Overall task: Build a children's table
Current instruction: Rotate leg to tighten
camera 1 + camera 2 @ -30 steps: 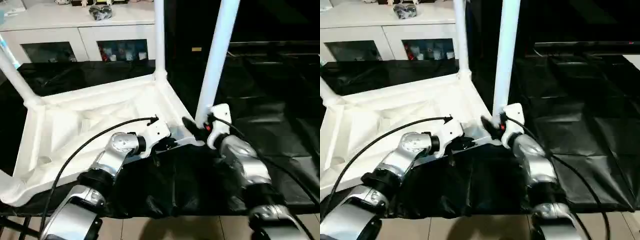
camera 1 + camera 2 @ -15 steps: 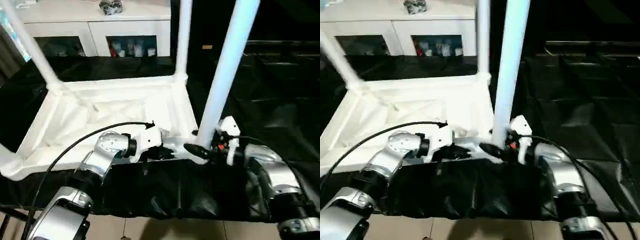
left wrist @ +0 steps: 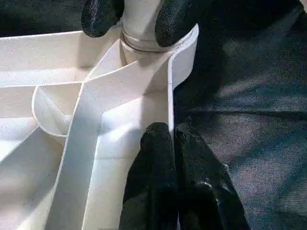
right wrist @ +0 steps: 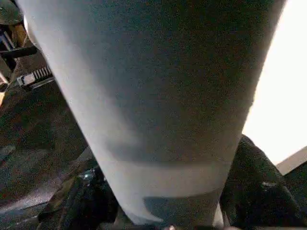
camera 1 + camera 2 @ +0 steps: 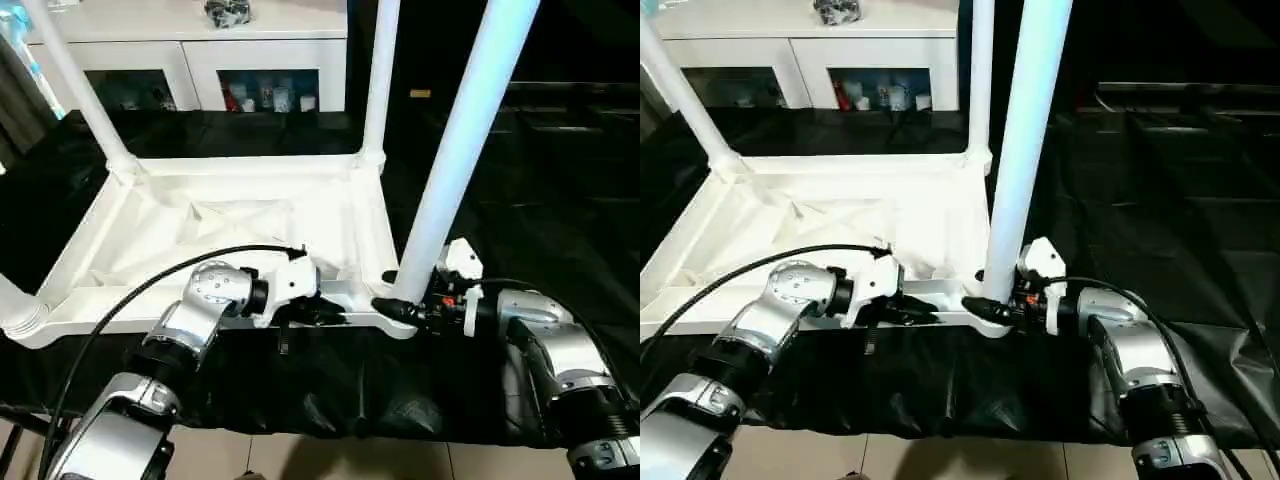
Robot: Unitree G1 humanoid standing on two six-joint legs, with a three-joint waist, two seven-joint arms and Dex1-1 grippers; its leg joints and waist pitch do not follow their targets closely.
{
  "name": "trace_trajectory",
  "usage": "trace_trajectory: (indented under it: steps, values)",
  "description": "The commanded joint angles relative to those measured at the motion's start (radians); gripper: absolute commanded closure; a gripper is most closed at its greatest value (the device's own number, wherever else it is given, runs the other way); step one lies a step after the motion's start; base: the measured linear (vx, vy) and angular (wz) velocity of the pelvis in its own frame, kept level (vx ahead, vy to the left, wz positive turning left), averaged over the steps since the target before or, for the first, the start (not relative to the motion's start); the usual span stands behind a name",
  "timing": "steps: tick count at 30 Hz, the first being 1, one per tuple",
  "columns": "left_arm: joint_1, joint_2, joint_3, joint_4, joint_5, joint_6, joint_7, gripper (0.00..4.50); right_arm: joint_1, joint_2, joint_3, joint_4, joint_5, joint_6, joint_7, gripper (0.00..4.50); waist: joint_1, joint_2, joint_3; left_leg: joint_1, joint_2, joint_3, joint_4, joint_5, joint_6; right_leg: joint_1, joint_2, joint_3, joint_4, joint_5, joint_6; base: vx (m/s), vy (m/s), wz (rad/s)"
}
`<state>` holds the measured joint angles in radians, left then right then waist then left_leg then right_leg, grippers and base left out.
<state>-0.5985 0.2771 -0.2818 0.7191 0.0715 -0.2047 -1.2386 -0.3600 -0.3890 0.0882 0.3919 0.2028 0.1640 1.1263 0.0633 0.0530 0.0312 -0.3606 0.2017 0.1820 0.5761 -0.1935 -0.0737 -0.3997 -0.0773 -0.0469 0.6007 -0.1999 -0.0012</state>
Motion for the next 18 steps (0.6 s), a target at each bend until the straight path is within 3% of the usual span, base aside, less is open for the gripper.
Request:
trace_trajectory:
  steps: [1,6,8,9,10,12,16,18]
  values:
    - [-0.010,0.025,0.012,-0.003,-0.020,-0.014,0.003,4.50,0.025,-0.012,0.032,0.014,0.010,0.041,0.051,2.16,0.003,-0.015,-0.054,0.000,0.026,-0.002,-0.051,-0.119,0.102,0.056,-0.055,0.031,-0.058,-0.036,-0.266,0.000,0.000,0.00]
    - [-0.018,0.012,0.012,0.012,0.004,-0.004,0.062,4.50,0.027,0.020,0.025,0.019,0.001,0.064,-0.014,2.16,0.001,-0.016,-0.053,0.000,0.026,-0.002,-0.052,-0.128,0.094,0.056,-0.054,0.031,-0.060,-0.057,-0.261,0.000,0.000,0.00]
    - [-0.035,-0.045,0.015,0.034,0.038,0.032,0.194,4.50,0.005,0.128,0.000,0.080,-0.041,0.065,-0.244,2.16,-0.005,-0.016,-0.050,0.002,0.026,-0.002,-0.055,-0.145,0.075,0.051,-0.056,0.033,-0.065,-0.095,-0.255,0.000,0.000,0.00]
    - [-0.042,-0.084,0.016,0.037,0.046,0.056,0.253,4.50,-0.014,0.197,-0.020,0.123,-0.059,0.065,-0.382,2.19,-0.007,-0.012,-0.047,0.004,0.025,-0.003,-0.058,-0.165,0.062,0.048,-0.056,0.032,-0.068,-0.130,-0.251,0.000,0.000,0.00]
    - [-0.047,-0.112,0.017,0.039,0.049,0.072,0.292,4.50,-0.031,0.249,-0.036,0.156,-0.069,0.067,-0.479,2.23,-0.022,-0.011,-0.038,0.005,0.021,-0.008,-0.070,-0.236,0.012,0.043,-0.057,0.031,-0.080,-0.283,-0.214,0.000,0.000,0.00]
    - [-0.057,-0.146,0.021,0.049,0.052,0.089,0.340,4.50,-0.054,0.302,-0.051,0.189,-0.069,0.077,-0.567,2.28,-0.034,-0.015,-0.037,0.011,0.020,-0.012,-0.071,-0.287,-0.010,0.042,-0.059,0.035,-0.091,-0.376,-0.181,0.000,0.000,0.00]
    - [-0.075,-0.210,0.012,0.065,0.064,0.111,0.412,4.50,-0.116,0.407,-0.068,0.249,-0.064,0.082,-0.702,2.32,-0.045,-0.013,-0.037,0.012,0.017,-0.012,-0.073,-0.320,-0.008,0.037,-0.056,0.038,-0.096,-0.396,-0.164,0.000,0.000,0.00]
    - [-0.081,-0.242,-0.004,0.055,0.069,0.110,0.423,4.50,-0.152,0.441,-0.039,0.269,-0.086,0.051,-0.699,2.32,-0.047,-0.013,-0.040,0.008,0.016,-0.014,-0.072,-0.300,0.001,0.041,-0.056,0.037,-0.095,-0.380,-0.161,0.000,0.000,0.00]
